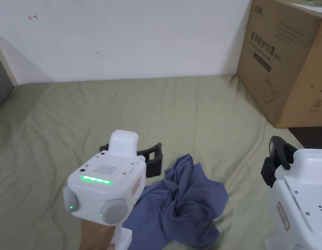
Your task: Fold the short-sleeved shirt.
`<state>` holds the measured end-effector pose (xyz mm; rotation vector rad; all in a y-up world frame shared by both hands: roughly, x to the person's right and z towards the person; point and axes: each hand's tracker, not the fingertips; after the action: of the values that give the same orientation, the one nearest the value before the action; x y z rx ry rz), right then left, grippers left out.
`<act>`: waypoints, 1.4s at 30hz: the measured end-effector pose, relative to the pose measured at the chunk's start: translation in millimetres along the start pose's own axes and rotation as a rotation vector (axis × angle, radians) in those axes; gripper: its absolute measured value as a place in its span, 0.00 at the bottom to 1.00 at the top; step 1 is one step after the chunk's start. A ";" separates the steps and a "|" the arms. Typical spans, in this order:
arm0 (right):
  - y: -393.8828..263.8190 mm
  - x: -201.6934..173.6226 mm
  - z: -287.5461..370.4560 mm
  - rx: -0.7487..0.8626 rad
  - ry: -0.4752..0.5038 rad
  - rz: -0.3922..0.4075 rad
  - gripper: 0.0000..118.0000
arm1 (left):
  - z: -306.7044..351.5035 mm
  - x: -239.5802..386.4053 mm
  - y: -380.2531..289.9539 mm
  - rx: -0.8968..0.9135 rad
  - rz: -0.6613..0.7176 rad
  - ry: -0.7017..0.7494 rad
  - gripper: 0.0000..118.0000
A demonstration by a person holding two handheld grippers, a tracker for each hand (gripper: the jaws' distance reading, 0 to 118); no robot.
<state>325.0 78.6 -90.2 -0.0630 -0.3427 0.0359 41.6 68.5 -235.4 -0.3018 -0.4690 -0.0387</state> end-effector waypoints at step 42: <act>-29.5 -14.8 -6.6 -0.094 0.062 -0.001 0.00 | -4.1 -27.1 -193.0 -0.729 0.371 0.072 0.93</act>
<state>314.0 48.1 -99.4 -0.1565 -0.2820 0.0168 -1.2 -117.9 -197.6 -1.0951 -0.3064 0.1452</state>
